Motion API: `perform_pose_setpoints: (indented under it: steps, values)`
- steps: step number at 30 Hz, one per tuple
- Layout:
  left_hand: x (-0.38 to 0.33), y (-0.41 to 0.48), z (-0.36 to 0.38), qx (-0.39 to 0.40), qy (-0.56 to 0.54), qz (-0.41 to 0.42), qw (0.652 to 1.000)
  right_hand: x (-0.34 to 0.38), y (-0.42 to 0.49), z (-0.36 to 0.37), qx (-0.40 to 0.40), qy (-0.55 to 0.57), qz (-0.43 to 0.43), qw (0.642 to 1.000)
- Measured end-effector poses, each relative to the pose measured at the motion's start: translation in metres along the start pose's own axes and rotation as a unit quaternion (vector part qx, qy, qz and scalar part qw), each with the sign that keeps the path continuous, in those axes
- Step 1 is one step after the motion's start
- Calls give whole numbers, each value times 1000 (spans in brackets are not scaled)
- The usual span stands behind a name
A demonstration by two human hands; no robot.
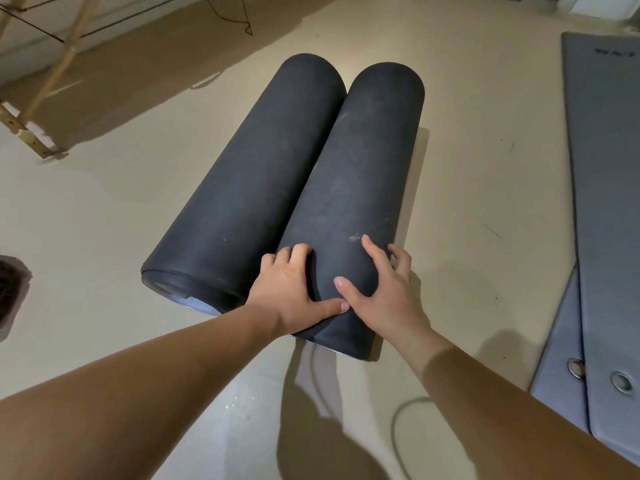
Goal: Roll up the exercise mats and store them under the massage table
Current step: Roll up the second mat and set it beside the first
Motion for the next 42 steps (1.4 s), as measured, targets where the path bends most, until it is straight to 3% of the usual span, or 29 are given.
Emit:
perform_pose_setpoints:
  steps: [8,14,19,24,28,35,42]
  values:
    - [-9,-2,-14,-12,5,5,1000,-5,5,-9,-7,37,9,999]
    - [-56,-6,-42,-84,-7,109,990,-21,4,-32,-22,89,2,996]
    - [-115,-17,-12,-20,67,196,978,-60,-2,-37,99,123,20,987]
    - [-132,-14,7,5,156,175,972,-60,-4,-53,93,105,22,990]
    - [-126,-18,6,-5,159,180,971,-53,-3,-67,20,83,40,996]
    - [-114,-13,-12,-64,144,168,973,-50,-7,-64,14,94,66,993]
    - [-85,-5,-14,-27,87,61,994,-51,-12,-40,92,179,147,968]
Point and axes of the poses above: each hand's wrist, its own y-axis towards the middle knuckle, its own z-axis out of the palm, x = y × z, the point moved 9 cm from there along y, towards the middle knuckle, and after that the axes turned 15 degrees about -y, right-handed, at the moved point
